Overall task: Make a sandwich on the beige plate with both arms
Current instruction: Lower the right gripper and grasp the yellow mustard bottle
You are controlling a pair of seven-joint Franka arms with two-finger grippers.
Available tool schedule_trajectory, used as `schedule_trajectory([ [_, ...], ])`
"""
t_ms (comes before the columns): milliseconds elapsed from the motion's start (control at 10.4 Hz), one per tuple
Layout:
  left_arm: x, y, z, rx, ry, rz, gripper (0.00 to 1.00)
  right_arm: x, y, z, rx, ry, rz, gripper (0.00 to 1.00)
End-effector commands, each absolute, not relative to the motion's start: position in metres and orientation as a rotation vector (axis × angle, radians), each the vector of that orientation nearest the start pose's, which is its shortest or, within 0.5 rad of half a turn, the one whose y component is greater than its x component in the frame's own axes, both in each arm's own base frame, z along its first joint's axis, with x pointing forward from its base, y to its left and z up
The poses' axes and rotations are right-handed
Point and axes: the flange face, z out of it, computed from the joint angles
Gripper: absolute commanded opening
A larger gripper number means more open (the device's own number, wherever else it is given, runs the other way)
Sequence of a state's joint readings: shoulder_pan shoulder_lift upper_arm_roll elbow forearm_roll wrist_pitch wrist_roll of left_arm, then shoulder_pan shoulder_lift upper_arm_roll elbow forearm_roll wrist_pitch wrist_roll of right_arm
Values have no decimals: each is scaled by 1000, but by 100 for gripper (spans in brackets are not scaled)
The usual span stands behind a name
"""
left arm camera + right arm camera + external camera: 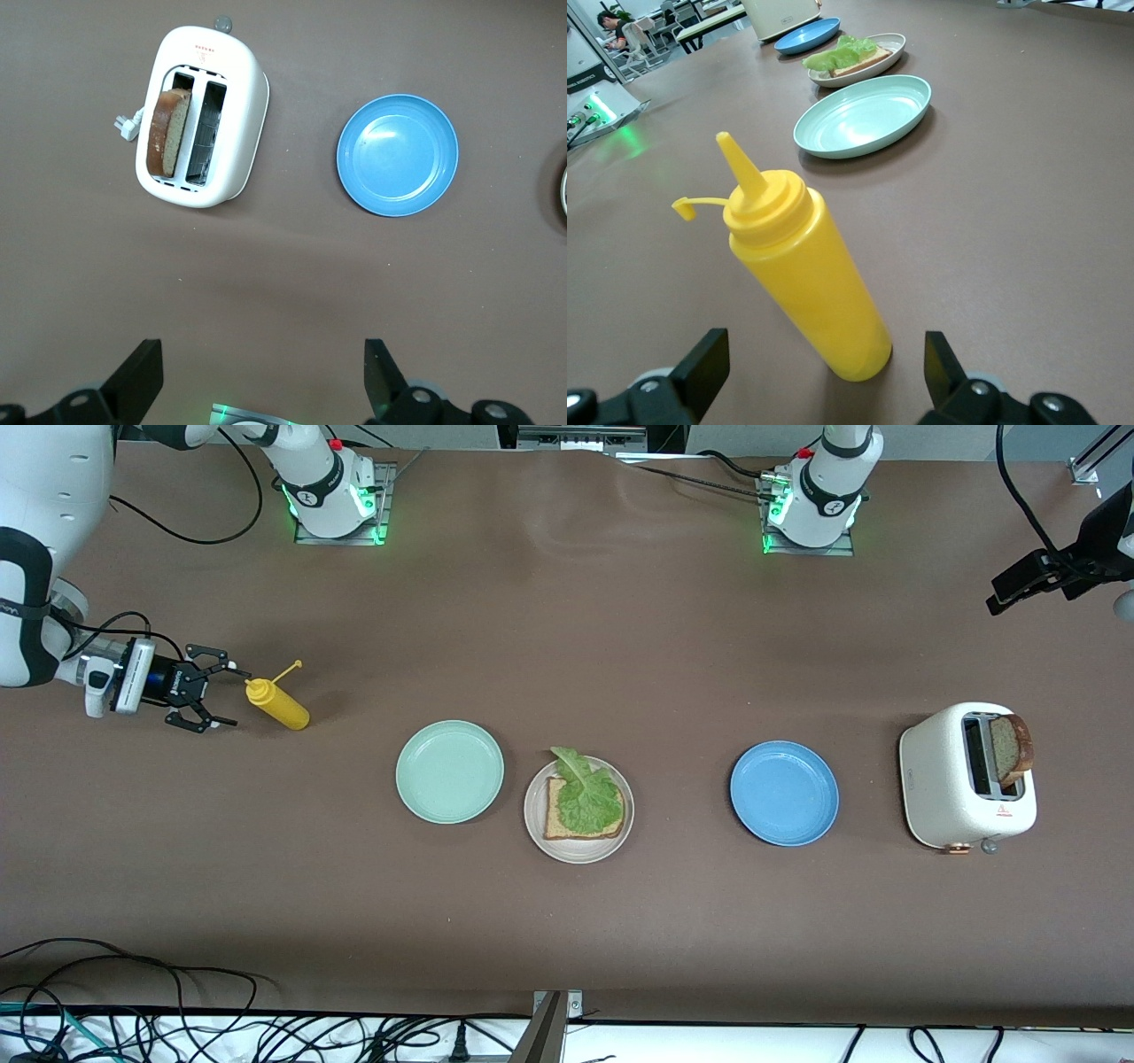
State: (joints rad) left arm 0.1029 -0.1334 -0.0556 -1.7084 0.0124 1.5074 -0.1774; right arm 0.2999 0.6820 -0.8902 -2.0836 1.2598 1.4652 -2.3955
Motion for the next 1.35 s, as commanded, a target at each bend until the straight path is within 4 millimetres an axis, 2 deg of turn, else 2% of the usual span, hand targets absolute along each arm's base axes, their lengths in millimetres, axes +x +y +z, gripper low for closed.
schedule_trajectory([
  [0, 502, 23, 627, -3110, -363, 110, 100, 479, -181, 164, -1828, -1142, -800, 98],
  [193, 502, 23, 627, -3110, -363, 110, 100, 480, -168, 150, -1776, -1144, -856, 98],
  [386, 502, 23, 627, -3110, -363, 110, 100, 473, -159, 139, -1752, -1113, -855, 98],
  [483, 502, 23, 627, -3110, -363, 110, 100, 476, -151, 137, -1734, -1113, -875, 88],
  [579, 502, 23, 627, -3110, -363, 113, 100, 479, -147, 136, -1722, -1120, -899, 62],
  [676, 502, 23, 627, -3110, -363, 110, 100, 480, -144, 135, -1718, -1120, -899, 26],
  [772, 502, 23, 627, -3110, -363, 110, 100, 482, -142, 136, -1713, -1124, -901, 1],
  [966, 502, 24, 627, -3110, -365, 110, 100, 490, -136, 140, -1713, -1127, -887, 0],
  [1255, 502, 24, 627, -3110, -365, 110, 100, 527, -106, 164, -1740, -1090, -787, 0],
])
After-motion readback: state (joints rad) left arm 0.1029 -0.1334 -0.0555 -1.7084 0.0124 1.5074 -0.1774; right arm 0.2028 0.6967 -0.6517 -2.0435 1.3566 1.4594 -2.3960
